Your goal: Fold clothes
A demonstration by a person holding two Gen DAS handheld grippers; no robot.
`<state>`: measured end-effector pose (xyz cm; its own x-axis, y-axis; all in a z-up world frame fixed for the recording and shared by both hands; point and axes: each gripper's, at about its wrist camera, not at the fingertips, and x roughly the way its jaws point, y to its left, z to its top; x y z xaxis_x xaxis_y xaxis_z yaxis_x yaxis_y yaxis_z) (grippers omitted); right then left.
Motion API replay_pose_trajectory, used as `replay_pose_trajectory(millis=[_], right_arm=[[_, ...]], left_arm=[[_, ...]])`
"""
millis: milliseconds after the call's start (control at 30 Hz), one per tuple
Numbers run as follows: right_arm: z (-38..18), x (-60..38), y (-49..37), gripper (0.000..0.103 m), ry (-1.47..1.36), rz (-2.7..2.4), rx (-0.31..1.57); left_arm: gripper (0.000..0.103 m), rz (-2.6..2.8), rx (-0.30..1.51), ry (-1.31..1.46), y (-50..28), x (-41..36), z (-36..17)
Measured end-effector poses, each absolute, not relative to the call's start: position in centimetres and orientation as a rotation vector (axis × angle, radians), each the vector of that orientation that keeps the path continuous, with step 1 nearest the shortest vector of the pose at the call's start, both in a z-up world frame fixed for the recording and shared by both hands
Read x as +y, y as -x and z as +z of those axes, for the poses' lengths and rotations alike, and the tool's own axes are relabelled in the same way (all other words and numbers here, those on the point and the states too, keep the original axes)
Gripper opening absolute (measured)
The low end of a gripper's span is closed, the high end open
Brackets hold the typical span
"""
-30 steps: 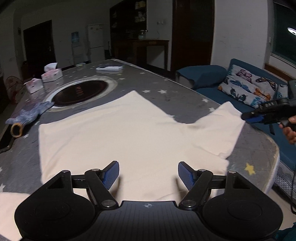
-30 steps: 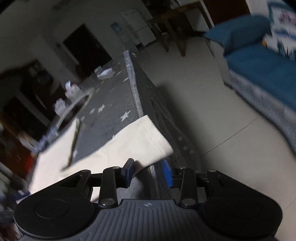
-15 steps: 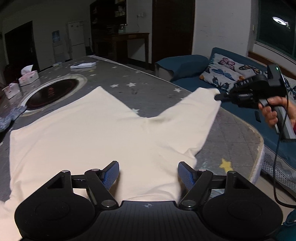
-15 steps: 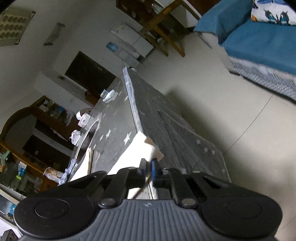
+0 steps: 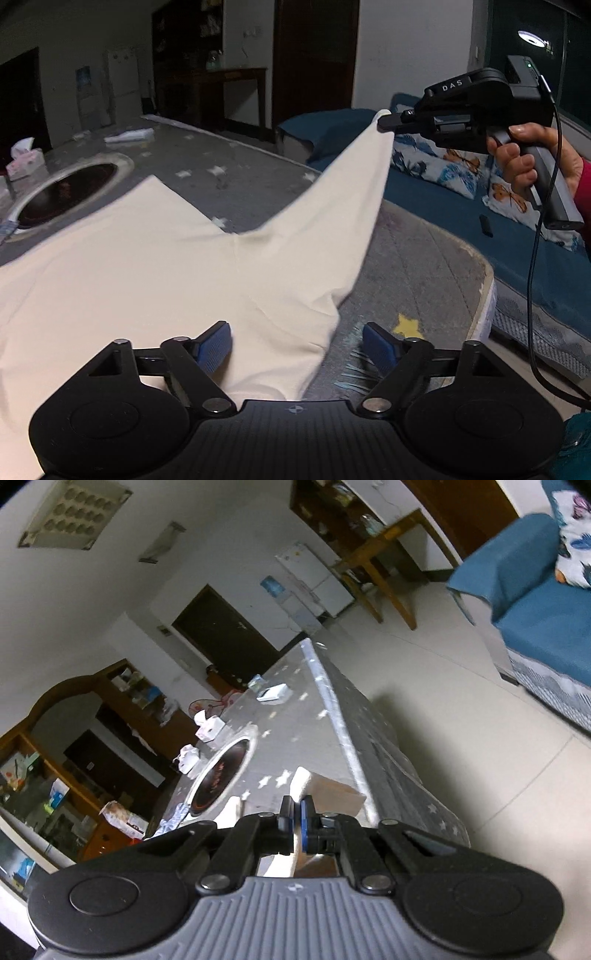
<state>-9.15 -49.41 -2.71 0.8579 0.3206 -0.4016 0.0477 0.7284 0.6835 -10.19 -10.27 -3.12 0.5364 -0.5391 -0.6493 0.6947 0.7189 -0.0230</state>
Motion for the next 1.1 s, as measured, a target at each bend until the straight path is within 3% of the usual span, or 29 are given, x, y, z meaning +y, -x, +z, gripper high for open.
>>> replay_pose_trajectory(millis=[300, 667, 1100], right_arm=[[1.2, -45.3, 7.4, 0.003, -0.649, 0.264, 0.521], [3.9, -35.0, 4.6, 0.003, -0.525, 0.493, 0.58], [3.2, -23.6, 3.6, 0.003, -0.434, 0.681, 0.684]], left_arm=[[0.103, -0.629, 0.632, -0.184, 10.4, -6.1, -1.8], [0.103, -0.449, 0.577, -0.094, 10.6, 0.2, -0.4], [0.103, -0.333, 0.56, 0.002, 12.2, 6.1, -0.9]])
